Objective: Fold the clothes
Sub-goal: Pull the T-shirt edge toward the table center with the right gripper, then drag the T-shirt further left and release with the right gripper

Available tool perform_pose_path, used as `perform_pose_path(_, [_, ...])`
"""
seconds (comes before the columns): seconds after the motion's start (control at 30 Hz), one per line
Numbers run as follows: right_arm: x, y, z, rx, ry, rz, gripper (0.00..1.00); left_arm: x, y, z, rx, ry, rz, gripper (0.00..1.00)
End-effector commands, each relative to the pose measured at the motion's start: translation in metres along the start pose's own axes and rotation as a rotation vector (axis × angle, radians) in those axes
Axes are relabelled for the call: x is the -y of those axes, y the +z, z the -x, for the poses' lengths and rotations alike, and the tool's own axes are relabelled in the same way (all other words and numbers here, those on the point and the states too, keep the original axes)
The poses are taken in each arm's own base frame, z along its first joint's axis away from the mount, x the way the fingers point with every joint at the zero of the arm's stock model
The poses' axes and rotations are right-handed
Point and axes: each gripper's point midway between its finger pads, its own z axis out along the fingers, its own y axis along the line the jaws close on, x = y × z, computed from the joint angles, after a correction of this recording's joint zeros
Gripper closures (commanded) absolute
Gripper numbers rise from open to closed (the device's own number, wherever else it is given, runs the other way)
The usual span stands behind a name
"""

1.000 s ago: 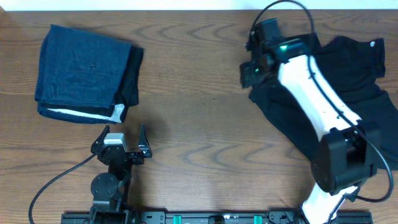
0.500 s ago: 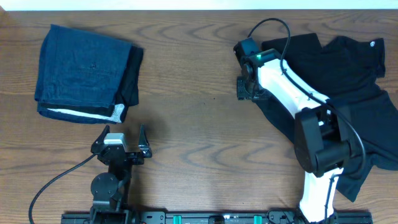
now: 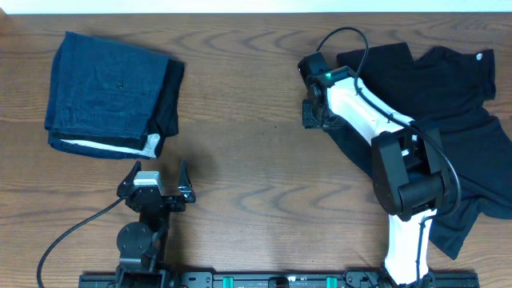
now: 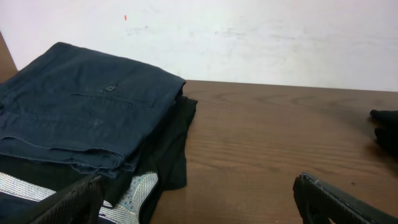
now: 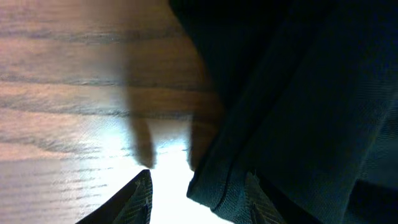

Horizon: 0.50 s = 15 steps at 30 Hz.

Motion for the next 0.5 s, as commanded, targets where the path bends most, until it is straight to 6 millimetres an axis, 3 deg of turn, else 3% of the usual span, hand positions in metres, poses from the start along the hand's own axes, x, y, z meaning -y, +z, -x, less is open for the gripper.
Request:
perform_pose_path(0.0, [0.0129,0.0086,-0.0016,0.006,0.051,-0.059,0.54,-0.003,0.001,-0.0169,-0.049,0.02,0.013,0.02])
perform_pose_path(0.23, [0.0125,0.01,-0.0028,0.005,0.05,-0.058,0.62,-0.003,0.001,-0.0169,-0.049,0.02,0.013,0.02])
perform_pose_path(0.4, [0.0122,0.0099,-0.0036,0.002,0.048,-0.058,0.84,-0.003,0.001,-0.0169,-0.049,0.02,0.013,0.02])
perform_pose_path(0.47, [0.0117,0.0099,-0.0038,0.0,0.048,-0.055,0.98,-0.003,0.001,-0.0169,-0.049,0.02,0.013,0.02])
